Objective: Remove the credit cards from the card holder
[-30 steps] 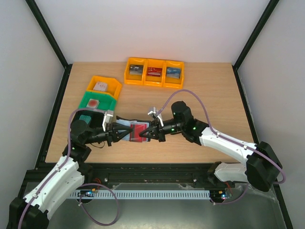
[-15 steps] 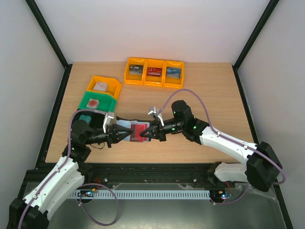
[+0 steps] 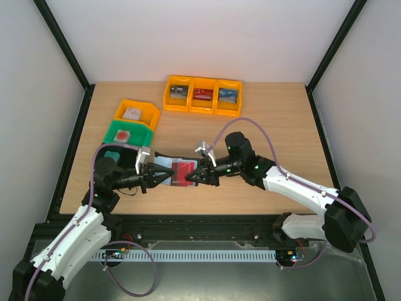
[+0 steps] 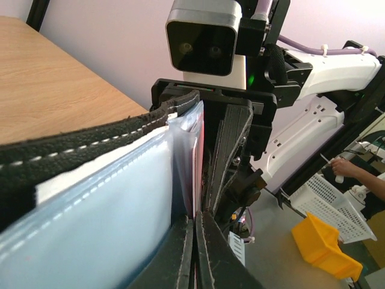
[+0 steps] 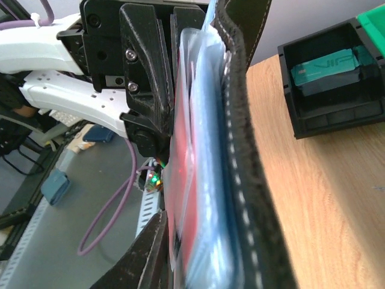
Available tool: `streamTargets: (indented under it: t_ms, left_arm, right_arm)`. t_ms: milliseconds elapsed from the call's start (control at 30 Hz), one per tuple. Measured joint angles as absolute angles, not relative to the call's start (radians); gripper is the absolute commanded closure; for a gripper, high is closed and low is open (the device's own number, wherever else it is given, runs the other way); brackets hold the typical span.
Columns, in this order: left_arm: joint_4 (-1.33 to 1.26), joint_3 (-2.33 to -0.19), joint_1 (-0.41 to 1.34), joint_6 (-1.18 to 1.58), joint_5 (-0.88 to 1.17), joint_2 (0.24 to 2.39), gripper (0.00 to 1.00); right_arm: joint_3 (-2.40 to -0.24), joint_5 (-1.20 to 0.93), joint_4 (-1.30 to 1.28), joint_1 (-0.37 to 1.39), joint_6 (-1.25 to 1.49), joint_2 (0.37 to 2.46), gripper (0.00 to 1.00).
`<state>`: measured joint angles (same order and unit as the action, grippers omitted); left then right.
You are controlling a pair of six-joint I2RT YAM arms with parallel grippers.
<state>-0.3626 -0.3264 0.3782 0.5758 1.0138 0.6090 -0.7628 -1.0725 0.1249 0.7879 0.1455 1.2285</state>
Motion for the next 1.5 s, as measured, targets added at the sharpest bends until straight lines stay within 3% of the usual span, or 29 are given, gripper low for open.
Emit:
streamTargets:
  t_ms: [133,367,800,1233,1500]
  left_arm:
    - [-0.361,-0.326,0.364,0.577,1.013,0.609,0.98]
    - [-0.361,-0.326,0.363,0.58,1.016,0.609,0.98]
    - [-0.306,-0.368,0.311,0.502,1.1,0.626,0.98]
    - [-0.361,-0.351,0.345,0.524,1.053,0.62,0.98]
    - [-0.38,-0.332,0.353,0.531,1.033,0.613,0.87]
  right_arm:
    - [-0.762,-1.074,0.102,0.774,0.131,1.225,0.8]
    - [-0.762,-1.093,0.097,0.772,0.127,1.224,0.98]
    - [-0.763,-1.098,0.034,0.745,0.082,1.186,0.98]
    - [-0.781,-1.142,0.056,0.745,0.12,1.213,0.98]
    - [-0.781,-1.154,0.058,0.745,0.128,1.214,0.98]
